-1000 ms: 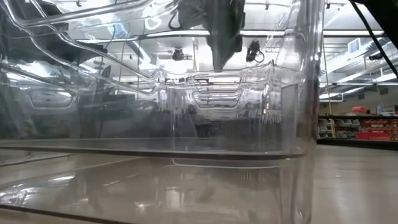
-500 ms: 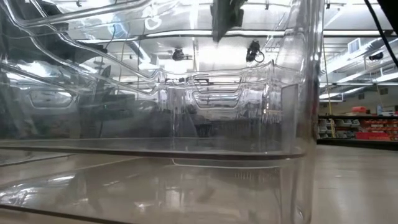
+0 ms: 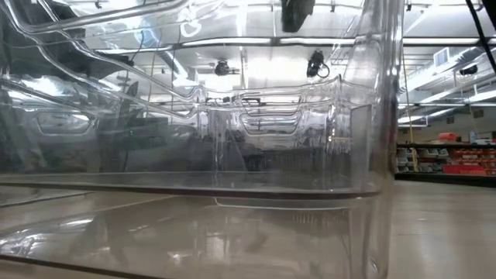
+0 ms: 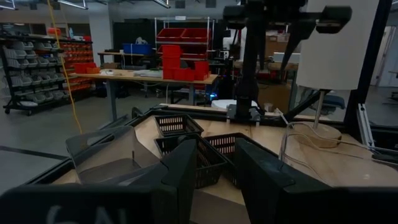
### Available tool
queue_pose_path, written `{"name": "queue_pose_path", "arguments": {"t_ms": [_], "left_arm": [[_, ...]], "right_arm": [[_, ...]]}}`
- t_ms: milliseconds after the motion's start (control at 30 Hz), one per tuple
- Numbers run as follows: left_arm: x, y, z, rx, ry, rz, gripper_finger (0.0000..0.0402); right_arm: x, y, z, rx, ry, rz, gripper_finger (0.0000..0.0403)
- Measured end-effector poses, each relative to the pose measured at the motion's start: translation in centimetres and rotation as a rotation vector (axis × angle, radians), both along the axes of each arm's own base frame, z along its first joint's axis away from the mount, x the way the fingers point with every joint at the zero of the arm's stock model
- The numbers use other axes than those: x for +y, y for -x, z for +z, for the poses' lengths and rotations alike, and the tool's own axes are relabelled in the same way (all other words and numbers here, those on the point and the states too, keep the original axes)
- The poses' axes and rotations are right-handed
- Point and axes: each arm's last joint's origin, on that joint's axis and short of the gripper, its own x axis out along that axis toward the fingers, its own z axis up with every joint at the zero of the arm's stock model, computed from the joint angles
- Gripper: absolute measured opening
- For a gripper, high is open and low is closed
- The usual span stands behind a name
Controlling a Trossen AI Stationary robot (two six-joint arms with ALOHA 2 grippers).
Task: Stack baskets by color
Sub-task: Stack the bottom black bin on top of the top right black bin
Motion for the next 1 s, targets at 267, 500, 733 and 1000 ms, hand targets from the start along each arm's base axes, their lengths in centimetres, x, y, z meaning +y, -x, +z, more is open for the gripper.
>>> {"name": "queue_pose_path", "arguments": {"t_ms": [267, 500, 733, 1000], "left_arm": [[0.0, 0.0, 0.0, 0.0, 0.0, 0.0, 0.0117], [0.0, 0.0, 0.0, 0.0, 0.0, 0.0, 0.0117], [0.0, 0.0, 0.0, 0.0, 0.0, 0.0, 0.0117], [0.0, 0.0, 0.0, 0.0, 0.0, 0.0, 0.0117]], "right_arm": [[0.3, 2.3, 2.1, -0.035, 0.024, -0.048, 0.0146], [0.6, 3.8, 3.6, -0.079, 0.035, -0.051, 0.0146], [0.0, 5.3, 4.5, -0.074, 0.159, -0.117, 0.0146], [0.7, 5.5, 4.2, -0.079, 0.231, -0.122, 0.0146]]}}
